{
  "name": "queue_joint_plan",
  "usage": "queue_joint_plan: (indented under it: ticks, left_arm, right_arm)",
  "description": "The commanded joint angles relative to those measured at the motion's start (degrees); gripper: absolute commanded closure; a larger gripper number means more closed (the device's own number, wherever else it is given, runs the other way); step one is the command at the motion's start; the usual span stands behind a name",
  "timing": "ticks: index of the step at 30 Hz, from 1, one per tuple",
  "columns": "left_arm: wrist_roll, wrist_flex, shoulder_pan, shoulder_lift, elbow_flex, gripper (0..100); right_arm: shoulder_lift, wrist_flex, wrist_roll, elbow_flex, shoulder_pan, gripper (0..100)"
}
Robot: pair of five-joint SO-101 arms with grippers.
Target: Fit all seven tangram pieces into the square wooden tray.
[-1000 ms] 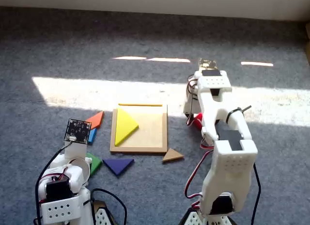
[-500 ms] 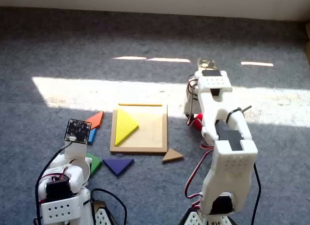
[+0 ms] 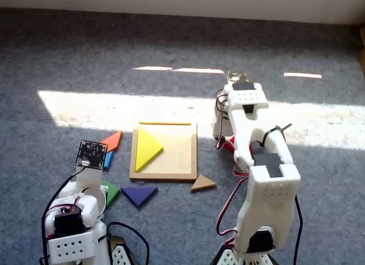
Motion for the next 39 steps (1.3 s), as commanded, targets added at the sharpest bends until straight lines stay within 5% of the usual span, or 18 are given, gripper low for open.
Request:
queue_joint_plan:
  ticks: [1, 12, 39]
  left_arm:
    - [0.35, 0.35, -0.66, -1.27, 1.19, 99]
    - [0.35, 0.35, -0.66, -1.27, 1.19, 99]
    - [0.35, 0.35, -0.66, -1.27, 1.19, 99]
  right_arm:
    - [-1.54, 1.80, 0.70, 0.31, -0.66, 59.1]
    - [-1.36, 3.47, 0.62, 0.31, -0.66, 59.3]
    - [-1.19, 1.54, 0.79, 0.40, 1.27, 81.5]
